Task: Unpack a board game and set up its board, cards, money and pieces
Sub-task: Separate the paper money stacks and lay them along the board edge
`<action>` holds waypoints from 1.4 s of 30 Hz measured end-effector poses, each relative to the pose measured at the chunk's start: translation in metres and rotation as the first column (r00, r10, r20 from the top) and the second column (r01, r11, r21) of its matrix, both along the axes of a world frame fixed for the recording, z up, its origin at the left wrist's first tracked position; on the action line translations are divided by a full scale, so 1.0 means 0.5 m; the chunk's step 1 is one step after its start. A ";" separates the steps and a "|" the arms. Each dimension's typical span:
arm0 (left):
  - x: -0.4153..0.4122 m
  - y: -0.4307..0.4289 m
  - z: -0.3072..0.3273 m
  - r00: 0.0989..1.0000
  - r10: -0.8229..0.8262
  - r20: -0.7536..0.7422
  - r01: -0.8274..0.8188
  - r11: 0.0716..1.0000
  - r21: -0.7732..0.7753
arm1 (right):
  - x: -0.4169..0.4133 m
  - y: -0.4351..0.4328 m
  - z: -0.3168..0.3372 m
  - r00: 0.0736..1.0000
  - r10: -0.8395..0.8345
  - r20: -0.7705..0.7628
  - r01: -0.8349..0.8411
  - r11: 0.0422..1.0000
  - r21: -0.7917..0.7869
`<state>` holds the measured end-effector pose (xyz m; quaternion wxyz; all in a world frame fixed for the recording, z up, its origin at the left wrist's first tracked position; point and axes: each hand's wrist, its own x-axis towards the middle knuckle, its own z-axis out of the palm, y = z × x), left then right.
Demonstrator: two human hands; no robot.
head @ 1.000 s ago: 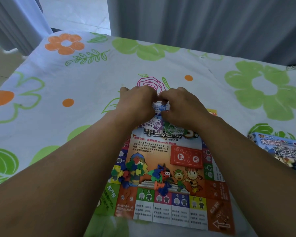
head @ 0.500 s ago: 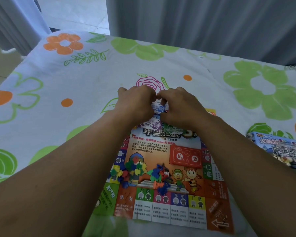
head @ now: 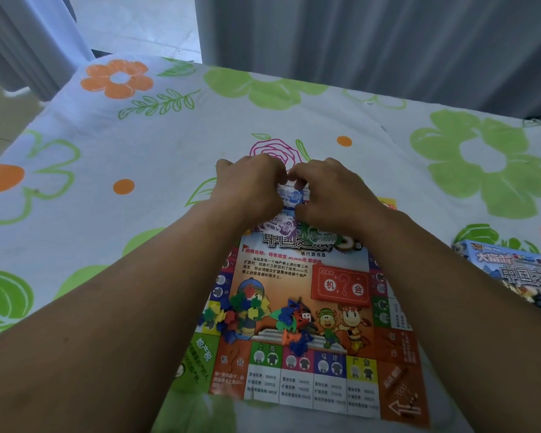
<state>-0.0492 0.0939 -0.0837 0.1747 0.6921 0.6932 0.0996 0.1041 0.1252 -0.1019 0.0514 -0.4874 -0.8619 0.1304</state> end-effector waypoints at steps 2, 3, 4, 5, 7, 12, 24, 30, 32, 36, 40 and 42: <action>0.000 0.000 -0.001 1.000 0.000 -0.001 0.000 1.000 -0.001 | 0.000 -0.001 0.004 1.000 0.003 -0.004 -0.003 1.000 -0.020; 0.001 0.000 -0.001 1.000 0.001 -0.003 -0.001 1.000 0.000 | 0.001 -0.001 0.006 1.000 0.000 -0.016 0.000 1.000 -0.030; 0.001 0.000 -0.001 1.000 0.003 -0.005 -0.003 1.000 0.002 | 0.003 -0.001 0.009 0.999 -0.009 -0.034 0.007 0.999 -0.040; 0.001 -0.001 0.000 1.000 0.006 -0.004 -0.006 1.000 0.005 | 0.007 0.001 0.013 0.998 -0.022 -0.052 0.020 0.999 -0.046; 0.001 -0.002 0.003 1.000 0.011 0.007 -0.011 1.000 0.017 | 0.018 0.006 0.021 0.996 -0.054 -0.073 0.051 0.998 -0.042; 0.021 0.003 0.018 0.997 -0.004 0.078 0.000 0.998 0.055 | 0.066 0.019 0.043 0.992 -0.119 -0.051 0.118 0.993 -0.024; 0.099 0.014 0.006 0.983 -0.183 -0.016 0.182 0.983 -0.037 | 0.151 0.001 0.059 0.992 -0.117 0.045 0.122 0.985 -0.121; 0.108 0.021 -0.003 0.975 -0.213 -0.059 0.210 0.976 -0.056 | 0.148 -0.003 0.048 0.993 -0.108 0.052 0.113 0.989 -0.094; 0.107 0.024 -0.004 0.976 -0.210 -0.054 0.208 0.977 -0.053 | 0.146 -0.003 0.045 0.992 -0.107 0.061 0.112 0.990 -0.083; 0.107 0.028 -0.009 0.981 -0.187 -0.042 0.185 0.982 -0.041 | 0.143 -0.003 0.039 0.992 -0.107 0.062 0.112 0.990 -0.082; 0.106 0.029 -0.015 0.984 -0.176 -0.037 0.175 0.984 -0.026 | 0.141 -0.002 0.036 0.992 -0.115 0.047 0.119 0.990 -0.076; 0.105 0.029 -0.016 0.984 -0.172 -0.037 0.172 0.985 -0.018 | 0.139 -0.003 0.033 0.993 -0.115 0.039 0.117 0.990 -0.073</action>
